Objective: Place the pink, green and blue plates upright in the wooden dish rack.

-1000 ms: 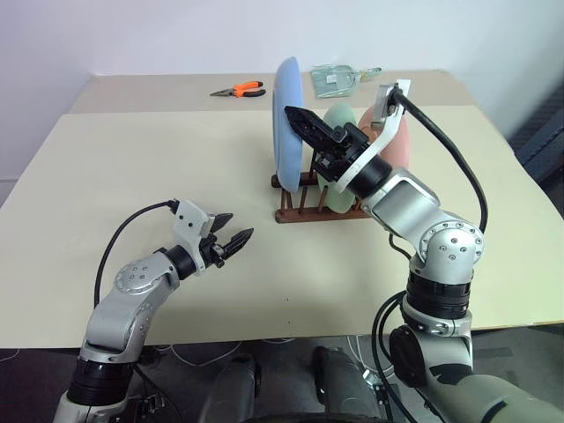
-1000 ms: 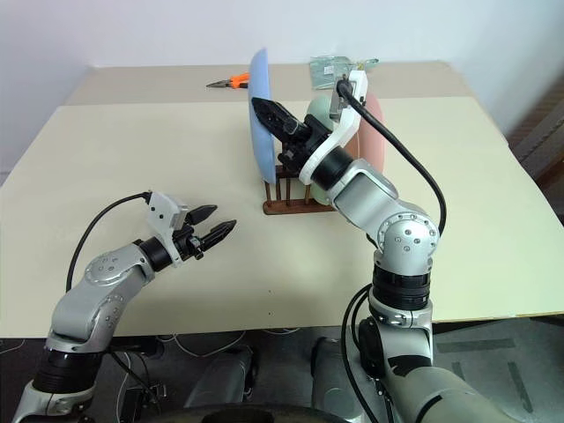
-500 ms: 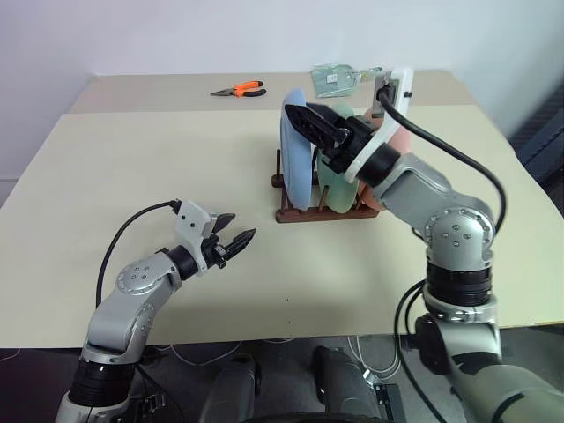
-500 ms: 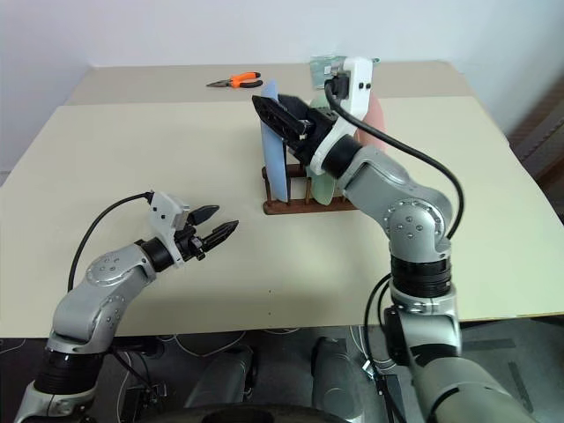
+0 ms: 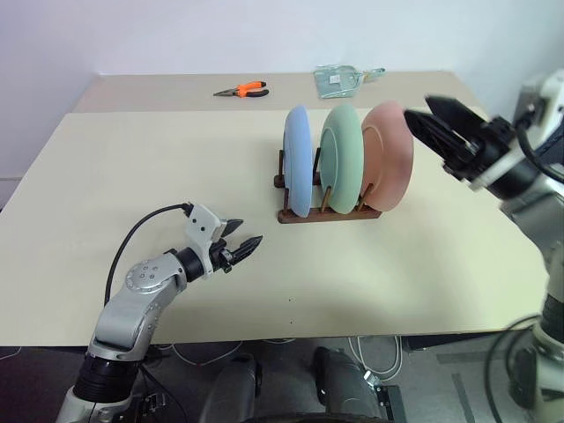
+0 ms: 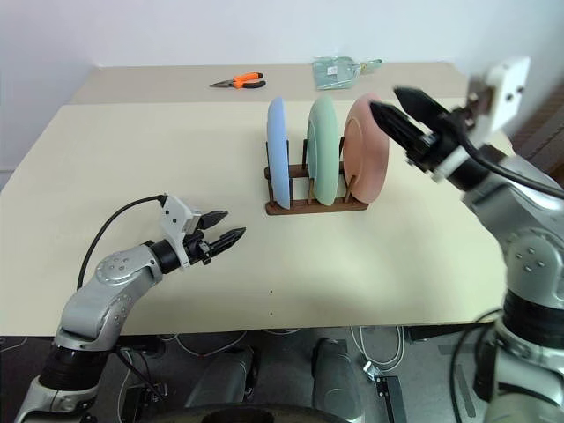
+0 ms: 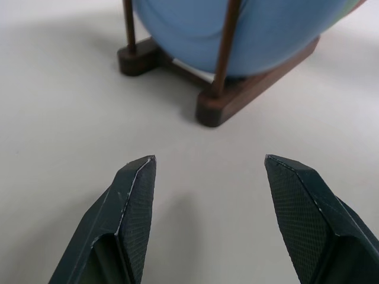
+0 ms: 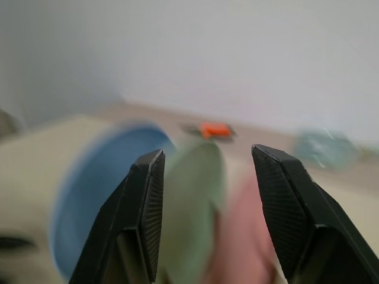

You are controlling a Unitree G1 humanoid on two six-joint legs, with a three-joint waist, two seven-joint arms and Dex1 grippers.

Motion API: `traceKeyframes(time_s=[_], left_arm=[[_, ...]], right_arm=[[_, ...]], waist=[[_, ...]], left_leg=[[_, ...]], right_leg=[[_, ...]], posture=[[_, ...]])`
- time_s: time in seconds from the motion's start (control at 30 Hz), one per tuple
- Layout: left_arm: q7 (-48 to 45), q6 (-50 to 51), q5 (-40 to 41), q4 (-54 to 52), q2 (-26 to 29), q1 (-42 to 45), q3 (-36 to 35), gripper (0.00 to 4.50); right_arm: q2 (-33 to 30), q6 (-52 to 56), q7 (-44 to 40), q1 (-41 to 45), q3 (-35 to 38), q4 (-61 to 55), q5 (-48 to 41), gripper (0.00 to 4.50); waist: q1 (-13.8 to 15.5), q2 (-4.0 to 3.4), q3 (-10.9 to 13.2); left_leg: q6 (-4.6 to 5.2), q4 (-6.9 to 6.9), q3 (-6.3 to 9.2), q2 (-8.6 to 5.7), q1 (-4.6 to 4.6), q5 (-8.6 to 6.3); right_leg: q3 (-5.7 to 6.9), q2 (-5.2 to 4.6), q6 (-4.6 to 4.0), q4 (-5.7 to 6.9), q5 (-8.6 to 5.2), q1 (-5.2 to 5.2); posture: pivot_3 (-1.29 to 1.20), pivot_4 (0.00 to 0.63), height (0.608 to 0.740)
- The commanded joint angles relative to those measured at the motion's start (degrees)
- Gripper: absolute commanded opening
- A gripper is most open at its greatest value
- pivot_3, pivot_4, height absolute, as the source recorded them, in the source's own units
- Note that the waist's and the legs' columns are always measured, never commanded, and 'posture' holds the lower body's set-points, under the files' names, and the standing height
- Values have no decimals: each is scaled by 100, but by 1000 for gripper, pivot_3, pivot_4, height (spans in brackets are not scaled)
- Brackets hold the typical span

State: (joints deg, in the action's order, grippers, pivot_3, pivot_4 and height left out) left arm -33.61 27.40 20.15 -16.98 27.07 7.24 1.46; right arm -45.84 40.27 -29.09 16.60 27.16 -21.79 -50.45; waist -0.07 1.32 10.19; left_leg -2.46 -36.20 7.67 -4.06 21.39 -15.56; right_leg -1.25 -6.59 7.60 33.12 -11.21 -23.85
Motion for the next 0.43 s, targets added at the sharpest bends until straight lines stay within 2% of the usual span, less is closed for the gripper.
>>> traceKeyframes(time_s=[0.03, 0.1, 0.17, 0.27, 0.43], left_arm=[[20, -348, -189, 234, 203, -42, -372, 3000], [-16, -556, -313, 482, 392, -145, -560, 3000], [-56, -715, -399, 637, 522, -230, -657, 3000], [-99, -899, -540, 803, 639, -295, -667, 3000], [11, -1039, -628, 846, 552, -316, -691, 3000]], right_arm=[[-338, -458, -824, -951, 444, 260, 576, 2332], [-470, -1107, -1226, -1650, 119, 454, 1361, 2332], [-466, -1625, -1352, -1892, -204, 734, 1933, 2332], [-290, -2013, -1358, -1810, -504, 1092, 2313, 2332], [0, -2391, -1321, -1198, -890, 1788, 2669, 2332]], waist=[[28, -2, -1], [31, -4, -2], [11, -9, -1], [-15, -17, -3], [-34, -17, -3]], left_leg=[[1, 0, -4, 0, -2, 0], [1, -2, -9, 1, -6, -1], [0, -2, -17, 4, -11, -1], [0, -5, -21, 4, -11, -1], [0, -7, -18, 3, -9, 0]], right_leg=[[-1, 0, 1, 0, 0, 1], [-3, 0, 2, 1, -1, 3], [-4, 0, 19, 1, -13, 6], [-6, -6, 18, 2, -14, 6], [-5, -9, 8, 2, -6, 8]], posture=[[0, 150, 740], [0, 150, 740], [0, 150, 740], [0, 150, 740], [0, 150, 740]])
